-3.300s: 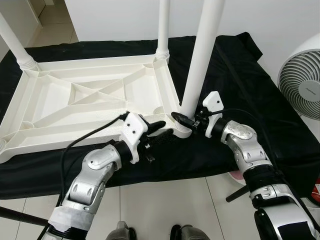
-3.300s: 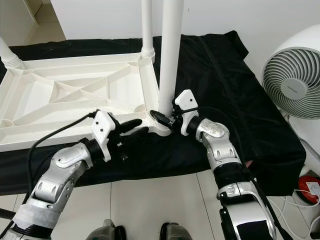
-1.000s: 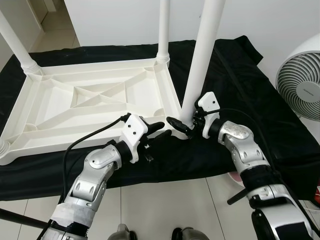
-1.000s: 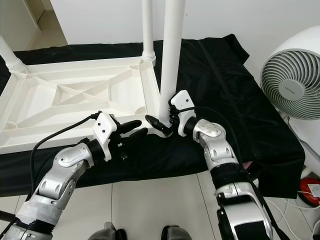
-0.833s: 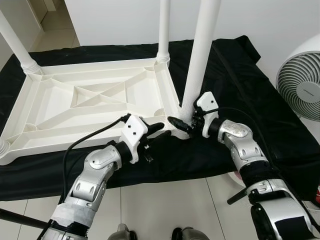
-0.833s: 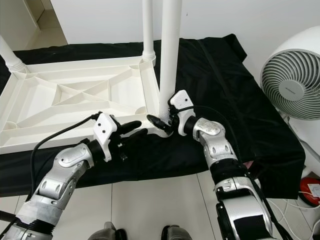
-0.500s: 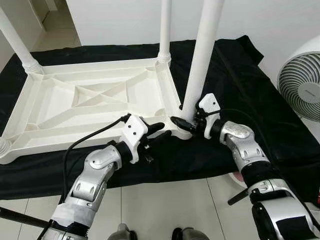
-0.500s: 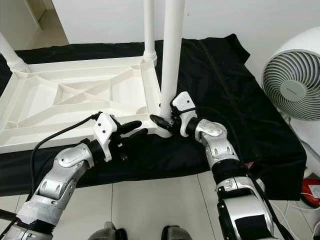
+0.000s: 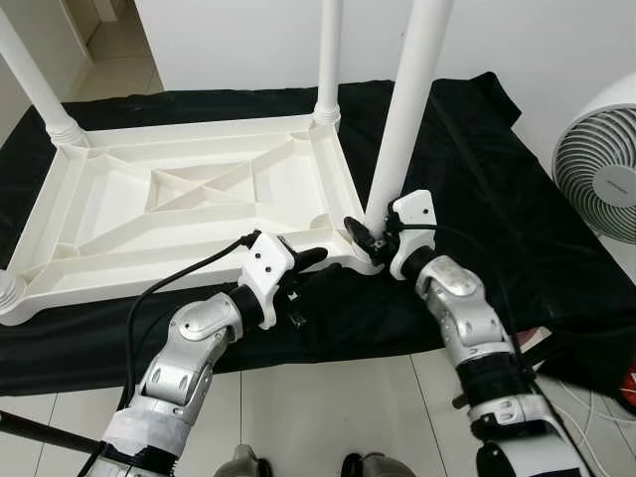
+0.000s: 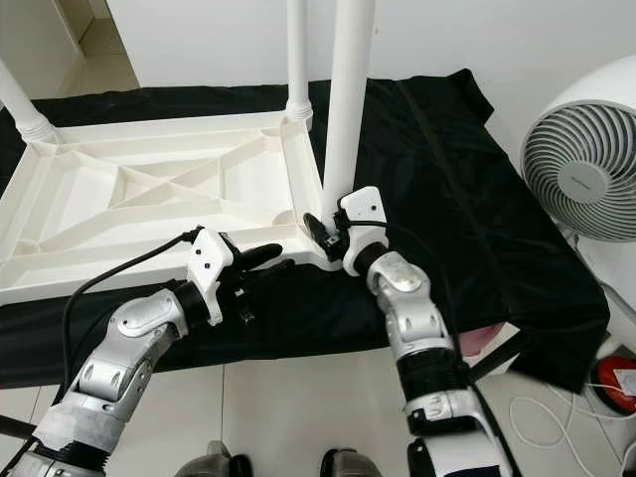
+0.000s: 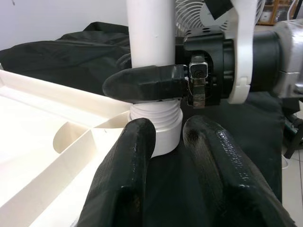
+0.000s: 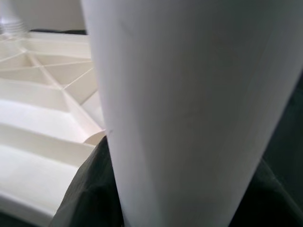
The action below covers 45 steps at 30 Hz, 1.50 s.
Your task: Building children table
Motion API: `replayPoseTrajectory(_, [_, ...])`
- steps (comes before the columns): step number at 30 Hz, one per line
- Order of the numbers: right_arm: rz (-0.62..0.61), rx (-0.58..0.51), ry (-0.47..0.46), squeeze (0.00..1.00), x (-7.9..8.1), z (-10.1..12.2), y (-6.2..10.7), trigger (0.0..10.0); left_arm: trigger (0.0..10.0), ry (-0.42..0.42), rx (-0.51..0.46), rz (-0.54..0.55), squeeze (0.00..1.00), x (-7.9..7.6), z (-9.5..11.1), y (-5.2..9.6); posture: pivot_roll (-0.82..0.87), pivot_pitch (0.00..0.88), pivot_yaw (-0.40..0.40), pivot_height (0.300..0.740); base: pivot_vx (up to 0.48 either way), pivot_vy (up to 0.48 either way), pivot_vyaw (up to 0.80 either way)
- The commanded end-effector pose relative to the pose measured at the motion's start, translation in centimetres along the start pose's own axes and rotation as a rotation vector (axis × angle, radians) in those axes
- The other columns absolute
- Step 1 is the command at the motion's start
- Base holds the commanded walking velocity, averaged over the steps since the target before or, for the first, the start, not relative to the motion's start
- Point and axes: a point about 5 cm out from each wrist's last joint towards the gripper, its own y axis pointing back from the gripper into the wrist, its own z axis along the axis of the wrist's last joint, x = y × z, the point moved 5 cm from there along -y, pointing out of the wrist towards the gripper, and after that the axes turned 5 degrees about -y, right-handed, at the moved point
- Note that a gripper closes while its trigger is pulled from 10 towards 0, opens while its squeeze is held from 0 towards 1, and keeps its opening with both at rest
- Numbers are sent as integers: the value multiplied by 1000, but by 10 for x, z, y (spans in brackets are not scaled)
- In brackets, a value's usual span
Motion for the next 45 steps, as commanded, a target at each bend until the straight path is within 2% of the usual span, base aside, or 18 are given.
replayPoseTrajectory(1, [-82, 41, -12, 0, -6, -10, 6, 10000, 10000, 2, 1, 15, 0, 1, 0, 1, -109, 98, 26, 740, 0, 0, 0])
replayPoseTrajectory(2, [-82, 41, -12, 0, -6, -10, 6, 10000, 10000, 2, 1, 15, 0, 1, 0, 1, -109, 98, 26, 740, 0, 0, 0])
replayPoseTrajectory(6, [-345, 13, -86, 0, -7, -5, 17, 10000, 10000, -6, 3, 24, 0, 6, 0, 3, -109, 89, 26, 740, 0, 0, 0])
replayPoseTrajectory(9, [-358, 16, -90, 0, -6, -4, 18, 10000, 10000, -6, 3, 24, 0, 6, 0, 3, -109, 89, 26, 740, 0, 0, 0])
replayPoseTrajectory(12, [-346, 15, -121, 0, 7, -3, 19, 10000, 10000, -6, -3, 25, 0, 6, 2, 1, -110, 88, 27, 740, 0, 0, 0])
replayPoseTrajectory(15, [-353, 14, -125, 0, 3, -2, 20, 10000, 10000, -7, -4, 25, 0, 6, 2, 1, -113, 86, 26, 740, 0, 0, 0])
replayPoseTrajectory(16, [-354, 8, -129, 329, -1, 0, 20, 10000, 10000, -8, -4, 24, 0, 6, 2, 0, -113, 86, 26, 740, 0, 0, 0])
replayPoseTrajectory(17, [-330, -4, -152, 992, -1, 2, 20, 10000, 10000, -8, -5, 25, 0, 6, 2, 0, -112, 83, 27, 740, 0, 0, 0])
replayPoseTrajectory(19, [-296, -22, -176, 1000, -1, 4, 20, 10000, 10000, -8, -6, 25, 0, 6, 2, 0, -112, 82, 28, 740, 0, 0, 0])
replayPoseTrajectory(21, [-280, -31, -191, 1000, 1, 6, 20, 10000, 10000, -8, -7, 25, 0, 6, 3, 0, -112, 82, 28, 740, 0, 0, 0])
replayPoseTrajectory(25, [-53, 2, -125, 1000, 11, 9, 19, 10000, 10000, -14, -7, 28, 0, 7, 3, 0, -106, 76, 20, 740, 0, 0, 0])
replayPoseTrajectory(26, [-8, 4, -100, 655, 10, 11, 20, 10000, 10000, -15, -8, 31, 0, 8, 3, 0, -104, 76, 15, 740, 0, 0, 0])
replayPoseTrajectory(27, [55, 11, -68, 0, 10, 12, 21, 10000, 10000, -15, -9, 35, 0, 9, 4, 0, -103, 78, 14, 740, 0, 0, 0])
replayPoseTrajectory(28, [55, 11, -68, 0, 10, 12, 21, 10000, 10000, -15, -9, 35, 0, 9, 4, 0, -103, 78, 14, 740, 0, 0, 0])
replayPoseTrajectory(32, [199, 32, 0, 0, 7, 12, 25, 10000, 10000, -16, -9, 41, 0, 11, 4, 0, -103, 81, 15, 740, 0, 0, 0])
replayPoseTrajectory(35, [304, 38, 81, 0, 4, 11, 25, 10000, 10000, -16, -11, 44, 0, 12, 5, 0, -104, 83, 22, 740, 0, 0, 0])
replayPoseTrajectory(38, [360, 42, 105, 0, 5, 11, 24, 10000, 10000, -16, -12, 44, 0, 12, 5, 0, -106, 83, 26, 740, 0, 0, 0])
replayPoseTrajectory(45, [543, 85, 183, 0, 10, 5, 9, 10000, 10000, -16, -19, 37, 0, 10, 7, -3, -104, 85, 27, 740, 0, 0, 0])
